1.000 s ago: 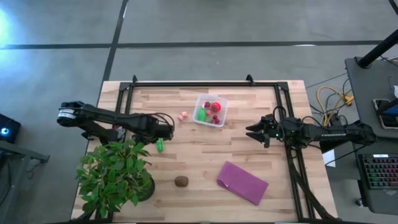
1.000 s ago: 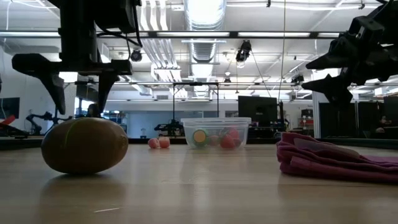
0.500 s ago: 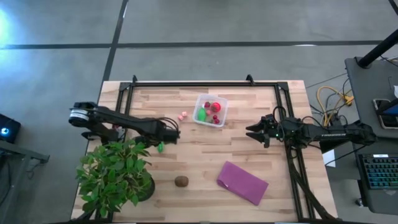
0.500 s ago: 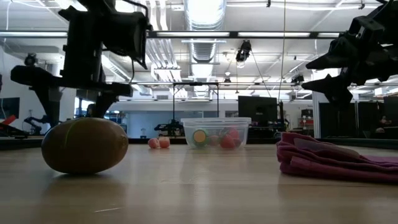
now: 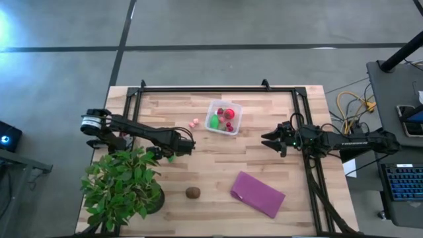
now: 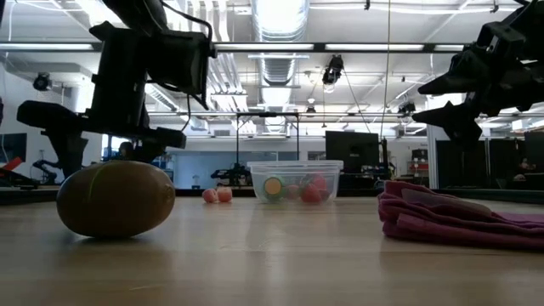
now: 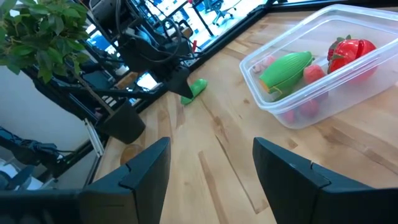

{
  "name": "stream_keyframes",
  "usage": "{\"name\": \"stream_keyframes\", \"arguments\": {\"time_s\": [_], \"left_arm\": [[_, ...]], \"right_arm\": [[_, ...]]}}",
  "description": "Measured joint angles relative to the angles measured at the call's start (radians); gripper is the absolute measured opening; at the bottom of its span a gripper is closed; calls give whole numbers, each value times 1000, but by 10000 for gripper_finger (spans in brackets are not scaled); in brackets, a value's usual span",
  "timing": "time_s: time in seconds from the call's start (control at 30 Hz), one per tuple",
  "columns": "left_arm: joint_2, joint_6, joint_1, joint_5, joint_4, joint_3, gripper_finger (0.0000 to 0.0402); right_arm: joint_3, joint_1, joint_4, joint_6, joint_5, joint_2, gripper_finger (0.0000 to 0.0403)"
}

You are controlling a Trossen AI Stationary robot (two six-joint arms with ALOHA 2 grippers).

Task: Pick and placing Produce into tupperware
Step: Put the green peas in the transparent bin

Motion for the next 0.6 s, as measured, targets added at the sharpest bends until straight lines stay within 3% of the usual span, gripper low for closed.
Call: {"name": "stream_keyframes", "arguments": {"time_s": [0.6], "left_arm": [[-8, 0, 0, -75, 40, -4, 295]], "right_arm": [[0, 0, 0, 0, 0, 0, 219]]}}
